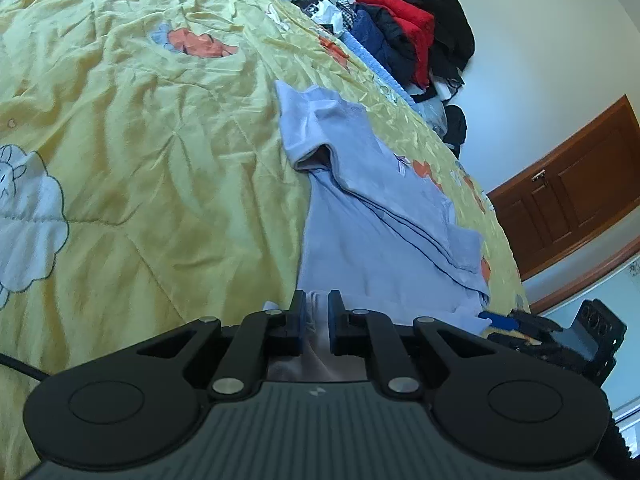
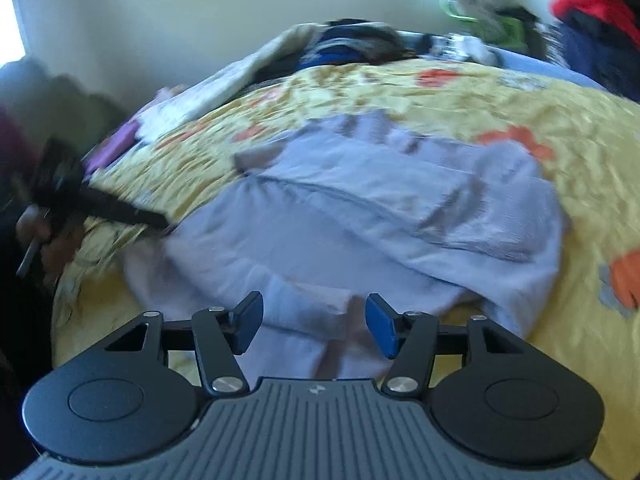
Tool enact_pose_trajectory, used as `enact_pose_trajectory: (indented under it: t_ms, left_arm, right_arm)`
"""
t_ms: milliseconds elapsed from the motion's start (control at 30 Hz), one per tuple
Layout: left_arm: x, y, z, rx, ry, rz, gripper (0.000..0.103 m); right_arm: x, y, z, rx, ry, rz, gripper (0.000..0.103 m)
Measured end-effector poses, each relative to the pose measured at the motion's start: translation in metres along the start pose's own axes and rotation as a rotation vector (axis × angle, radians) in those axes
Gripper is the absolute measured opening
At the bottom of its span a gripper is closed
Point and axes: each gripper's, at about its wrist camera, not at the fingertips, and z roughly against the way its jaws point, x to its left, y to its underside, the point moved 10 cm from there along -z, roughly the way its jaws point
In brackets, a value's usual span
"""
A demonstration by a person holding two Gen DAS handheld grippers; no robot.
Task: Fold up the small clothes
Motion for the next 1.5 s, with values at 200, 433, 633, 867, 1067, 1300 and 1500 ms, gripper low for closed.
enact_pose_trajectory:
  t_ms: [200,433,633,867,1067,1300,1500]
  left_arm:
    - [0.002,-0.002,0.003,-0.002,-0.017,0.000,0.010]
    - [0.011,-0.004,0.007,0.001,0.068,0.161,0.011]
    - [-0.005,-0.012,0.019,-0.029,0.006,-0.036,0.011]
    - [-0.011,0.003,0.020,-0.012,-0.162,-0.352,0.074]
    - [-0.007,0.003,0.014,-0.026,-0.113,-0.253,0.074]
    - [-0.003,0.007,0.015,-0.018,-0.062,-0.106,0.064]
    - [0.004,0.001,0.005,-0.013,-0.140,-0.096,0.023]
  right_arm:
    - [0.003,0.000,-0.008,0.023,-0.007,0.026,0.027]
    - [0.003,0.000,-0.007,0.024,-0.035,-0.016,0.009]
    - [0.001,-0.017,0.007,-0.034,-0.062,-0.062,0.009]
    - [0.000,-0.016,0.000,-0.022,-0.068,-0.071,0.009]
    - [0.001,-0.015,-0.001,-0.017,-0.071,-0.083,0.009]
    - [-0.001,-0.014,0.000,-0.022,-0.074,-0.100,0.009]
    - [-0.001,-0.012,-0.004,-0.020,-0.079,-0.107,0.009]
